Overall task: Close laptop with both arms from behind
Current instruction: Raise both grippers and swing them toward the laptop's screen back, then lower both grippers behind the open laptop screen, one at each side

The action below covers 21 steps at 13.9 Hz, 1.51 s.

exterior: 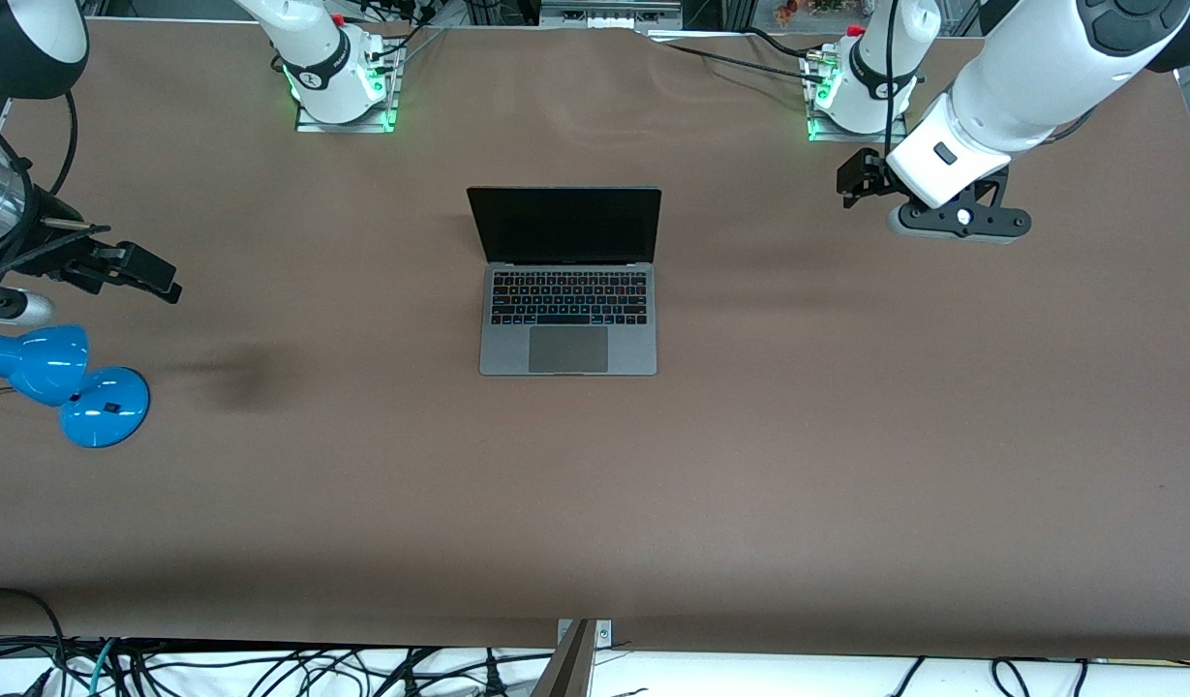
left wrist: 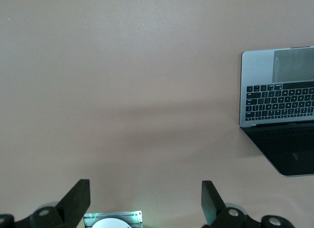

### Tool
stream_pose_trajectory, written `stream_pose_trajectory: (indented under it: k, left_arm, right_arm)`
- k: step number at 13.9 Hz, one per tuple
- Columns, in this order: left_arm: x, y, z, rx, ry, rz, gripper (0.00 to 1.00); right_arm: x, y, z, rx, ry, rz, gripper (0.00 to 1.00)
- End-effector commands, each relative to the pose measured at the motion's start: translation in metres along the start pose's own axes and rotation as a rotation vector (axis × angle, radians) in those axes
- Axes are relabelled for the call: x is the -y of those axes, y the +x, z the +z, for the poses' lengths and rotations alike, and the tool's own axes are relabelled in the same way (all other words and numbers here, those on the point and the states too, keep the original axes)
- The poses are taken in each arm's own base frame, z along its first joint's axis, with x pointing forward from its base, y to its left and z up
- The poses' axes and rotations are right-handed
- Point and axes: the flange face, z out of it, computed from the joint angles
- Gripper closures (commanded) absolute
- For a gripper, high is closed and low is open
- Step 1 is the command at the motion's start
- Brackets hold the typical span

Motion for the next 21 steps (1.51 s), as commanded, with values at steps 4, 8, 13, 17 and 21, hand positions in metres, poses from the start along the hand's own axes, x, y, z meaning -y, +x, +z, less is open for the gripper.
stream_pose_trajectory:
  k: [4,8,13,17,21]
  left_arm:
    - [-0.073,-0.041,0.017,0.037,-0.005,-0.023,0.0]
    - [-0.118,-0.063,0.031,0.055,-0.005,0.005,0.02]
    - [-0.147,-0.079,0.048,0.107,-0.05,-0.006,0.32]
    - [-0.156,-0.084,0.056,0.178,-0.116,-0.02,1.0]
    - [-0.168,-0.094,0.065,0.245,-0.157,-0.064,1.0]
  right_arm:
    - [0.009,-0.009,0.002,0.027,0.01,-0.017,0.0]
    - [0.025,-0.011,0.019,0.063,0.021,-0.043,0.0]
    - [0.069,-0.021,0.057,0.189,0.236,-0.04,0.0]
    - [0.127,-0.037,0.072,0.237,0.272,-0.081,0.0]
    - [0.182,-0.056,0.096,0.281,0.332,-0.092,0.01]
